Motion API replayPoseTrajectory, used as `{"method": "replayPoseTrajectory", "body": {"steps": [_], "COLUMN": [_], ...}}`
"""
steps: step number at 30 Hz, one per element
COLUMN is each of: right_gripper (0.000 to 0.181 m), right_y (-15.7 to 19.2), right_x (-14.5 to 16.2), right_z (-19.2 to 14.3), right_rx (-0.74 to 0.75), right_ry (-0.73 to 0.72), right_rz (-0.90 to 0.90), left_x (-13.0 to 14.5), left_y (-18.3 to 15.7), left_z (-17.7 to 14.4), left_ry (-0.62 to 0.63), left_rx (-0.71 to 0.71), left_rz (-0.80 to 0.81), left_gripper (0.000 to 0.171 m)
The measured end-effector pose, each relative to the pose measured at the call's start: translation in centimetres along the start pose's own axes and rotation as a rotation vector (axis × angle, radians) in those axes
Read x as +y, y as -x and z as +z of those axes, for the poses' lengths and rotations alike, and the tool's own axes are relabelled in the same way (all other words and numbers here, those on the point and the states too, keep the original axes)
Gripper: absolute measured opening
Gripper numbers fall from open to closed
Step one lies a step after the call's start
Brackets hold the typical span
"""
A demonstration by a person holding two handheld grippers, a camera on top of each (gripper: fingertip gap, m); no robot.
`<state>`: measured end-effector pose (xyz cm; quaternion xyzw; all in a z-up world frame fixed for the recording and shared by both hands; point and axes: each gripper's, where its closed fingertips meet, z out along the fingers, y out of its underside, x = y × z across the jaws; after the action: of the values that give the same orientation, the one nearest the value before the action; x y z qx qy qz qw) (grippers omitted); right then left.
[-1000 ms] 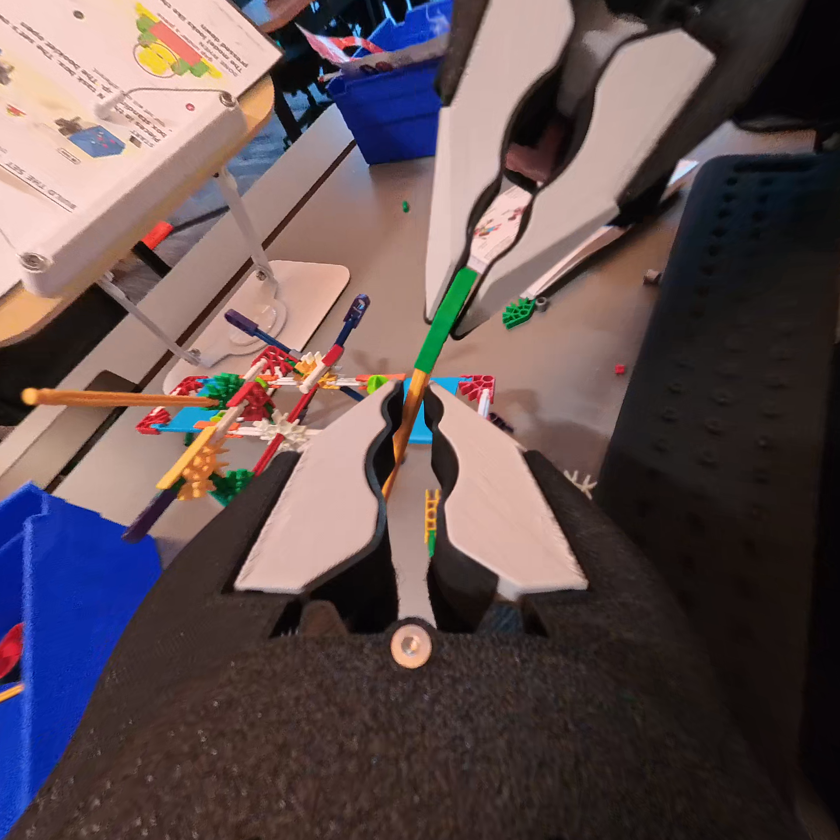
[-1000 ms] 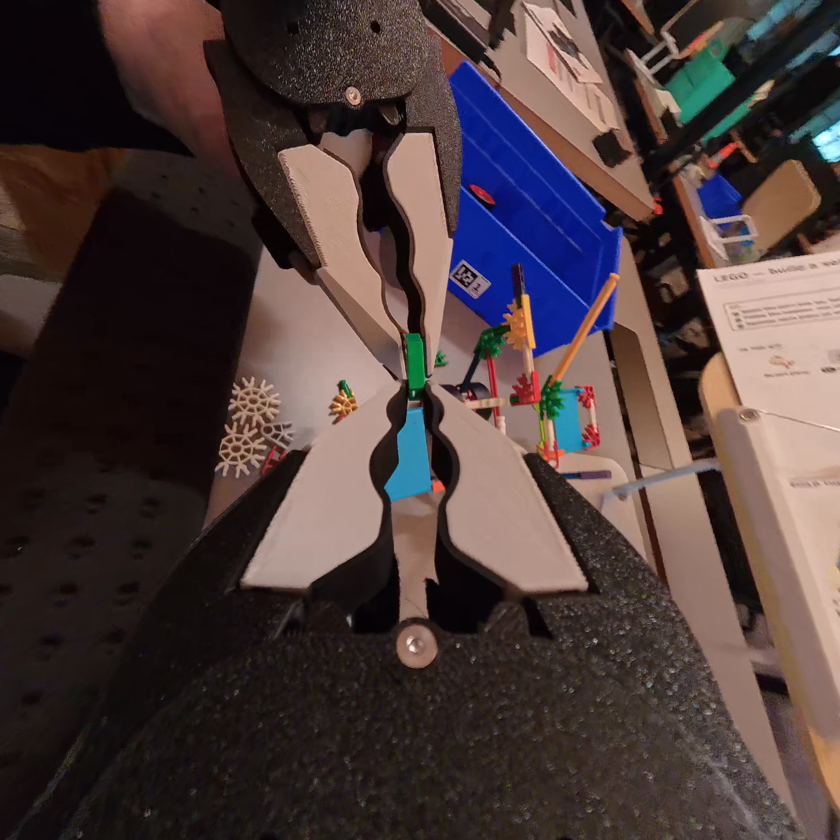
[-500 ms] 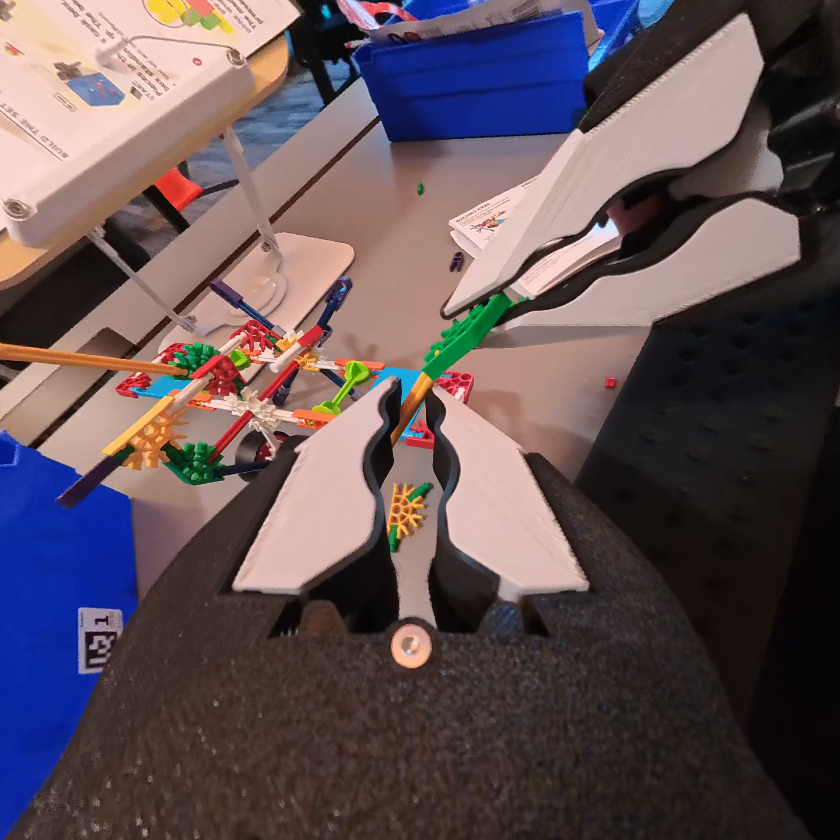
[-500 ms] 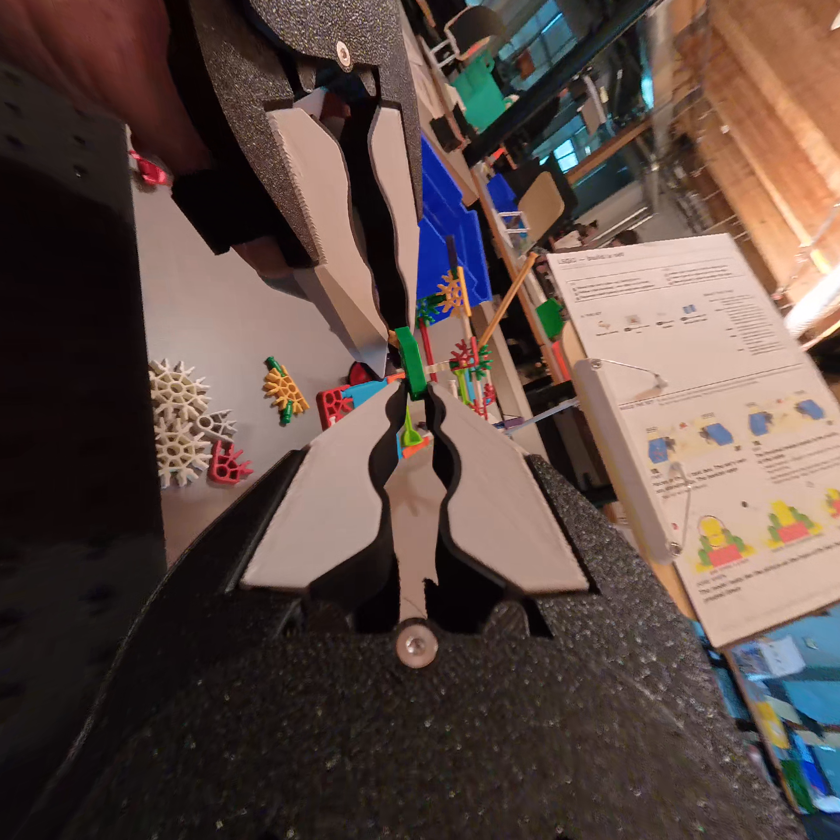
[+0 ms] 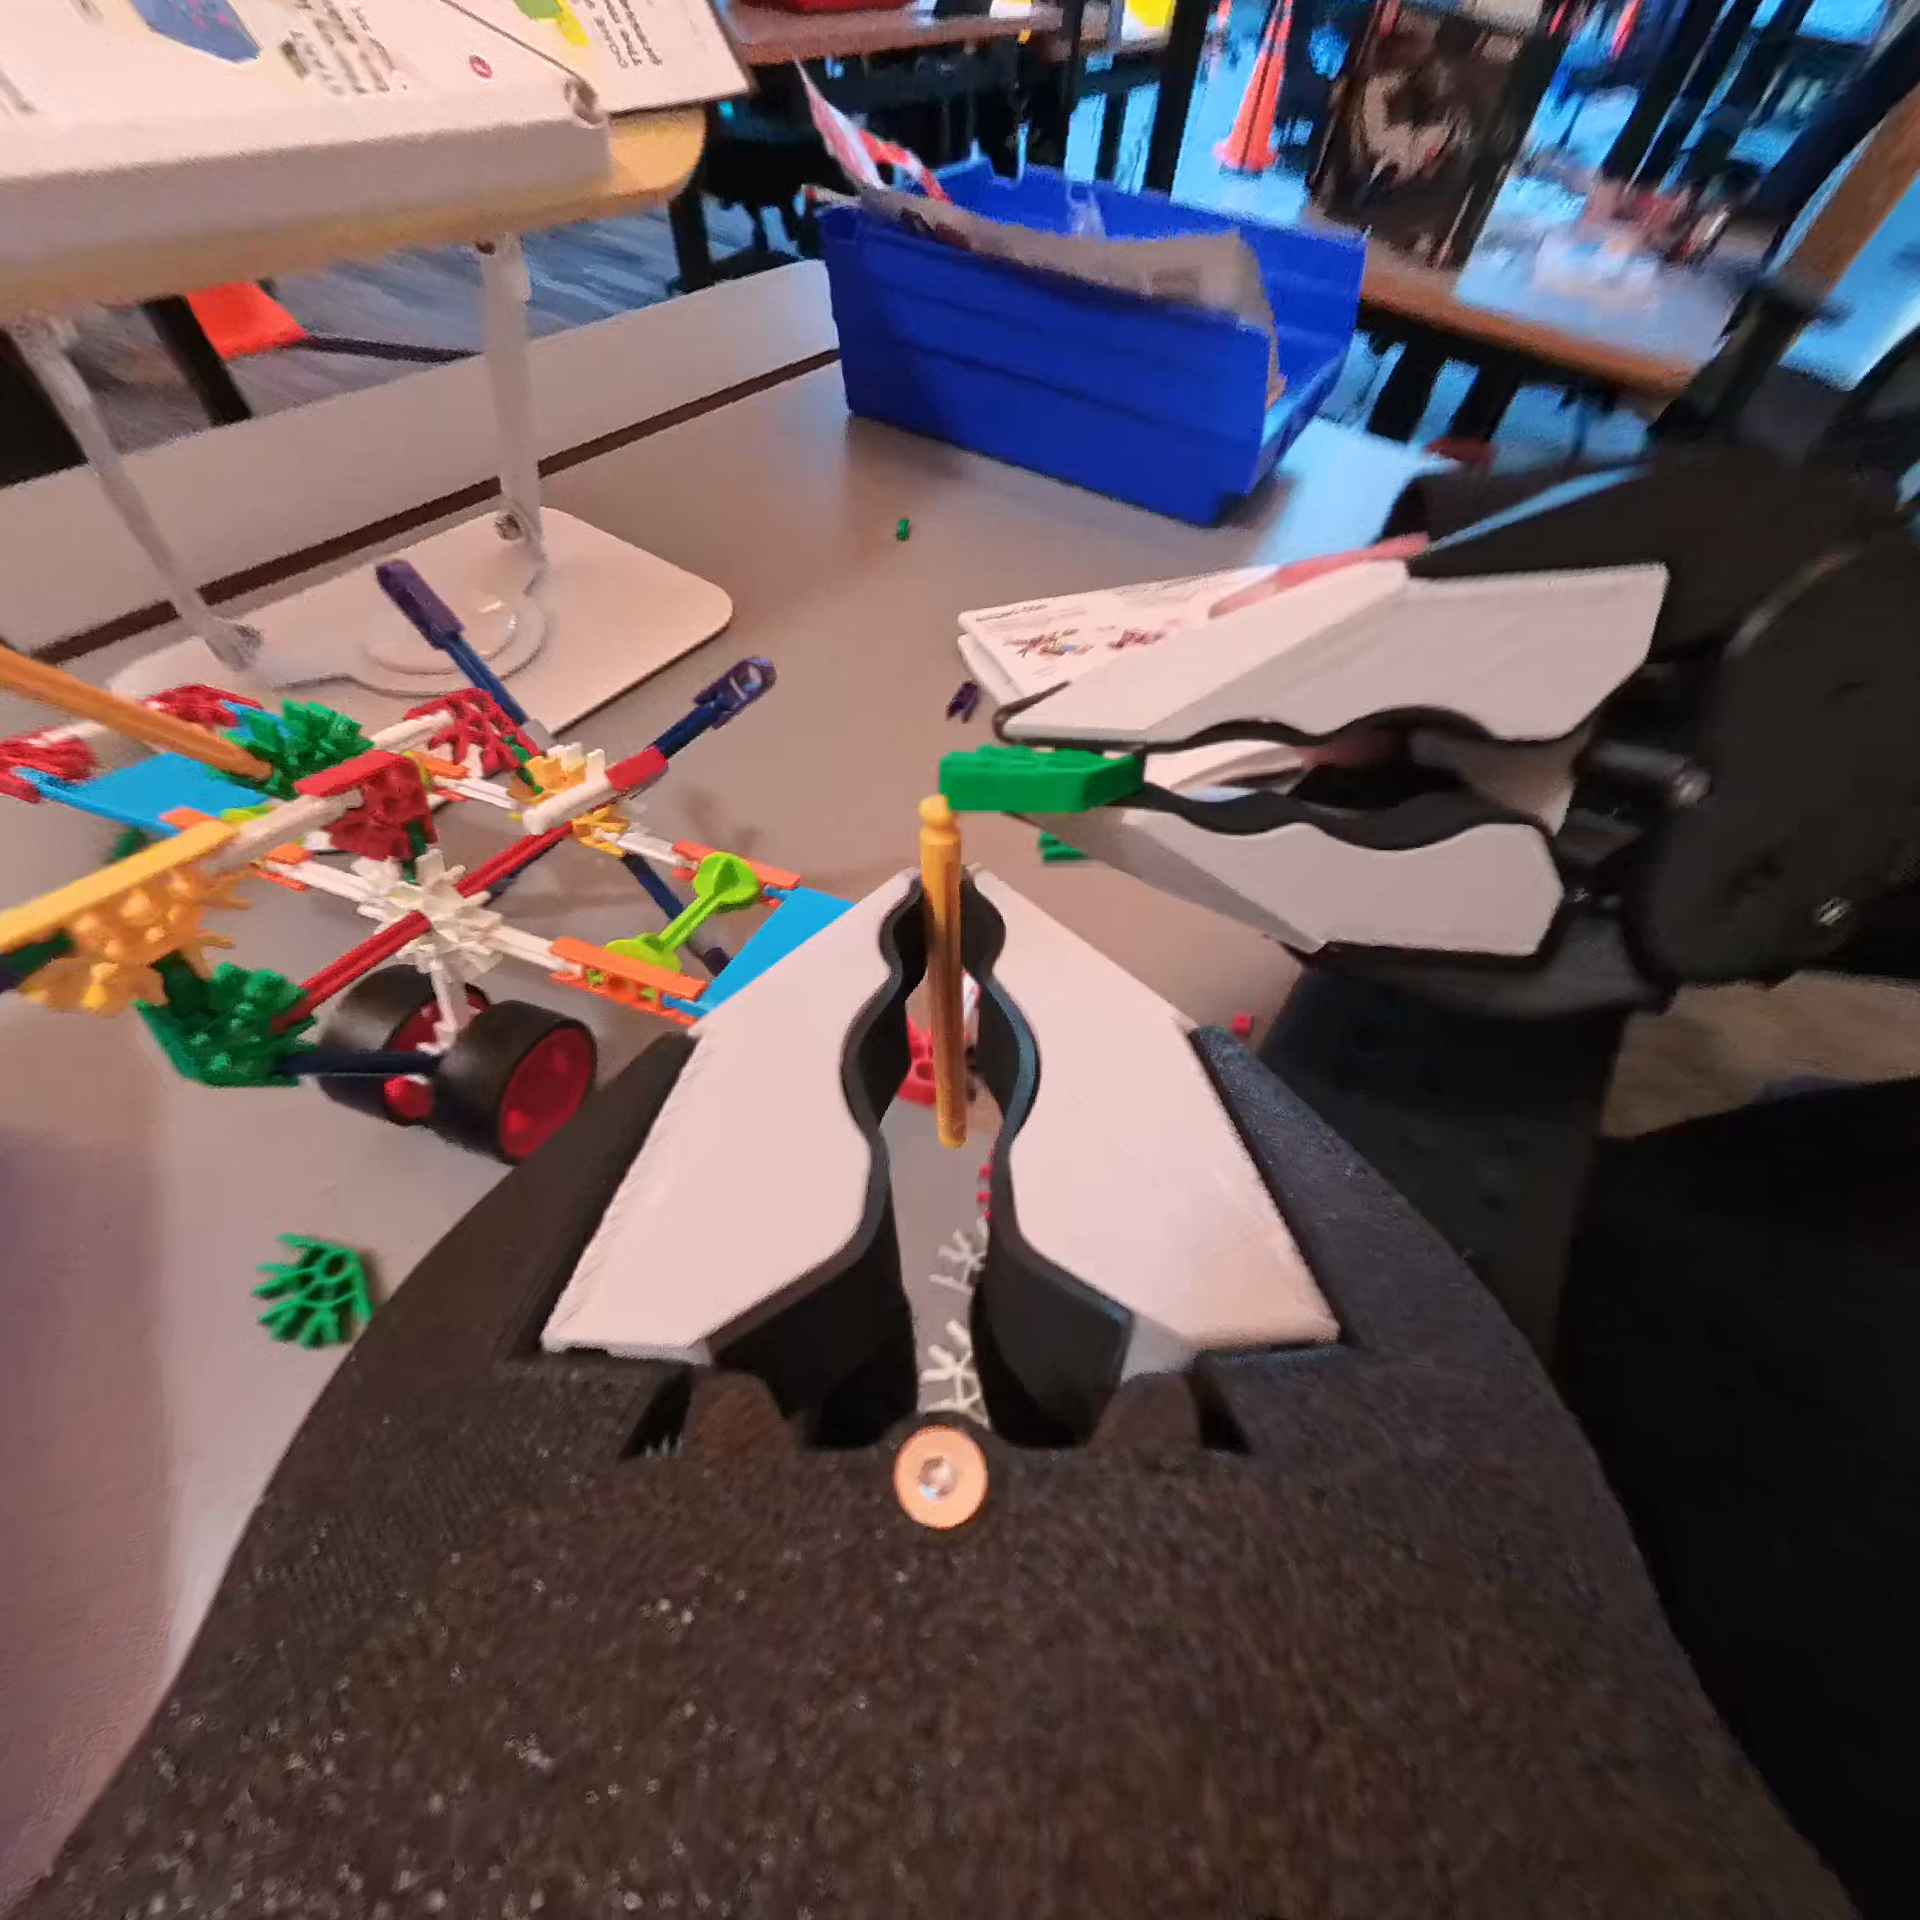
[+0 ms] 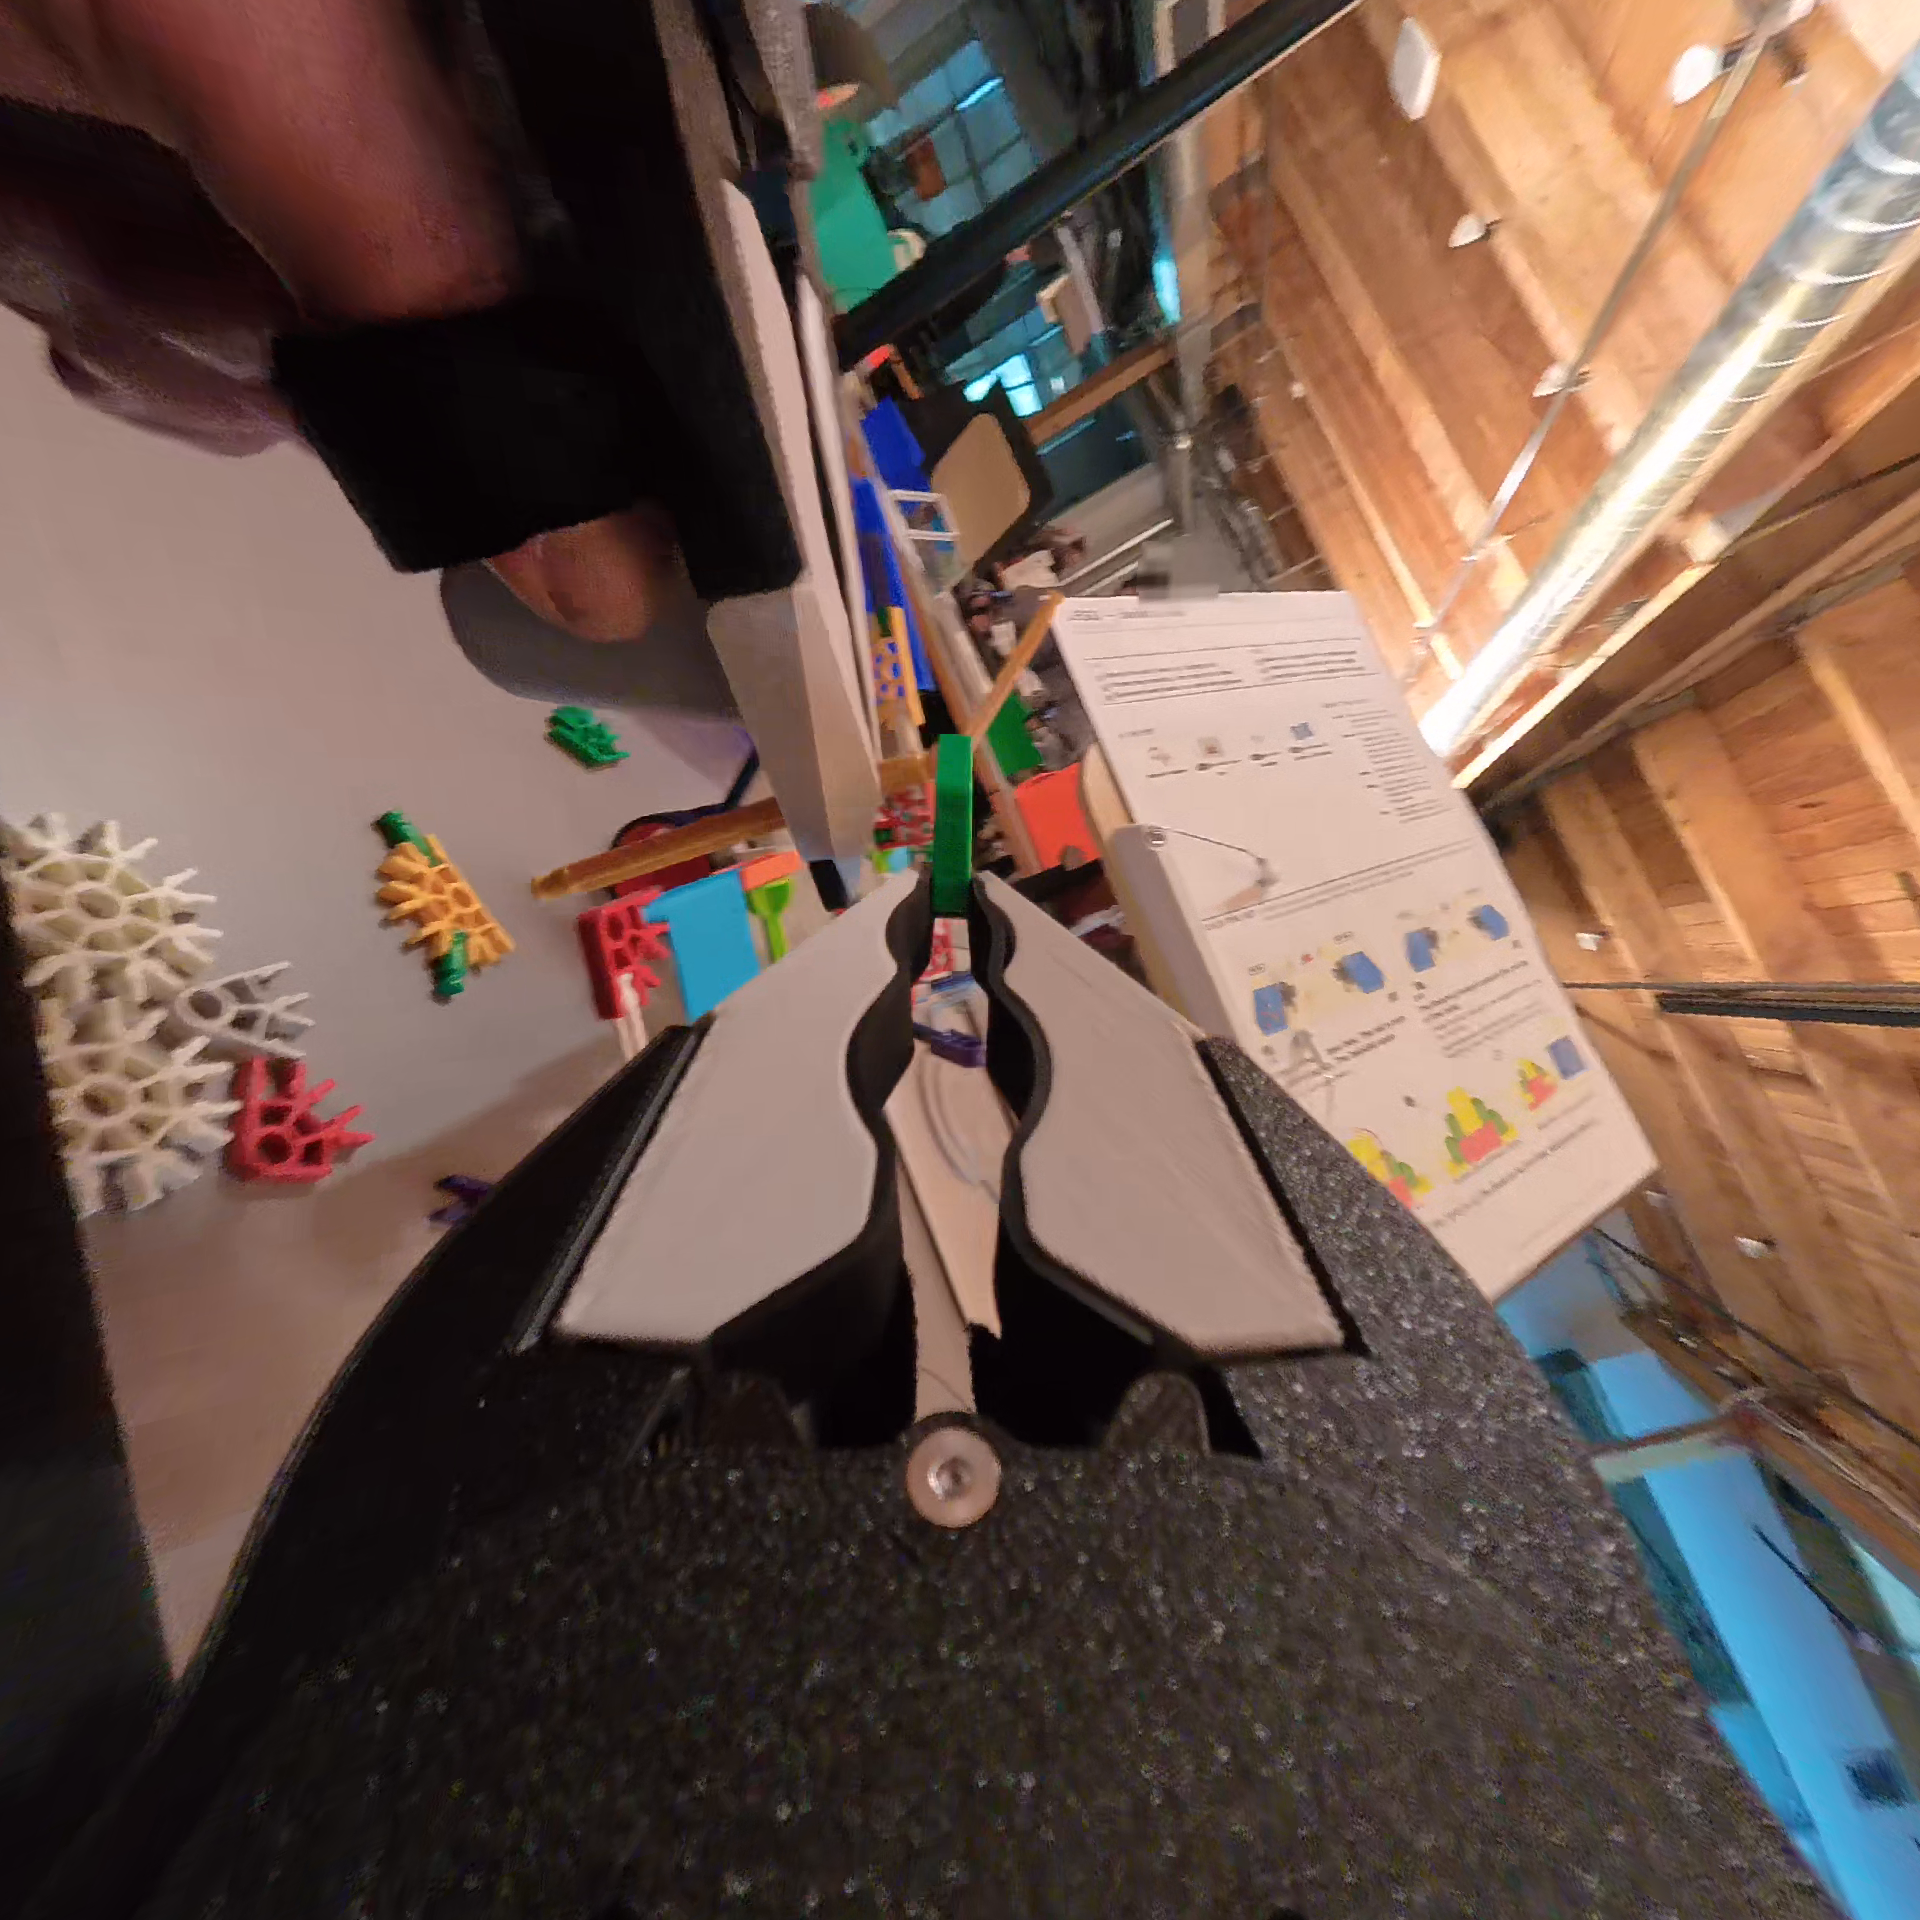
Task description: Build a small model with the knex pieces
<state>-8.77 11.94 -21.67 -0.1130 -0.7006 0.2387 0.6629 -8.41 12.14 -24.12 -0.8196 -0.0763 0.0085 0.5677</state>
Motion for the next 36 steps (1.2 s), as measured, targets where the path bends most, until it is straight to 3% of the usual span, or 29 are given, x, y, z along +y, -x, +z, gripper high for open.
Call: {"method": "replayPoseTrajectory", "body": {"steps": [3, 5, 7, 11, 13, 17, 22, 25, 29, 36], "right_gripper": [0.005, 0.006, 0.006, 0.006, 0.006, 0.006, 0.007, 0.015, 0.022, 0.027], "right_y": [-1.3, -1.3, 0.3, 2.3, 4.7, 7.7, 9.5, 9.5, 9.7, 8.4], "right_x": [0.5, 1.2, 2.9, 7.9, 9.9, 11.7, 11.7, 11.5, 10.7, 10.1], "right_z": [-0.4, -0.6, -0.9, -2.5, -3.8, -4.8, -5.0, -4.9, -5.4, -5.2], "right_rx": [0.042, -0.01, -0.189, -0.345, -0.487, -0.589, -0.668, -0.692, -0.773, -0.775], "right_ry": [0.004, 0.03, 0.096, 0.243, 0.281, 0.324, 0.326, 0.316, 0.277, 0.213], "right_rz": [0.032, 0.04, 0.106, 0.04, 0.036, 0.03, 0.002, 0.026, 0.117, 0.283], "left_x": [-0.8, -0.8, 1.3, 5.3, 7.1, 11.4, 13.2, 13.7, 13.1, 11.5], "left_y": [0.4, 0.5, 0.5, 0.9, 1.6, 2.3, 2.7, 2.9, 3.0, 4.1], "left_z": [-0.9, -1.8, -2.4, -4.3, -4.4, -3.8, -2.9, -2.8, -2.8, -2.3], "left_ry": [-0.075, -0.061, 0.109, 0.407, 0.513, 0.714, 0.777, 0.771, 0.708, 0.629], "left_rx": [0.083, 0.111, 0.093, 0.088, 0.079, 0.113, 0.163, 0.19, 0.201, 0.156], "left_rz": [-0.159, -0.148, -0.037, 0.186, 0.232, 0.305, 0.271, 0.221, 0.174, 0.179], "left_gripper": [0.004, 0.004, 0.004, 0.005, 0.005, 0.005, 0.006, 0.016, 0.033, 0.03]}}
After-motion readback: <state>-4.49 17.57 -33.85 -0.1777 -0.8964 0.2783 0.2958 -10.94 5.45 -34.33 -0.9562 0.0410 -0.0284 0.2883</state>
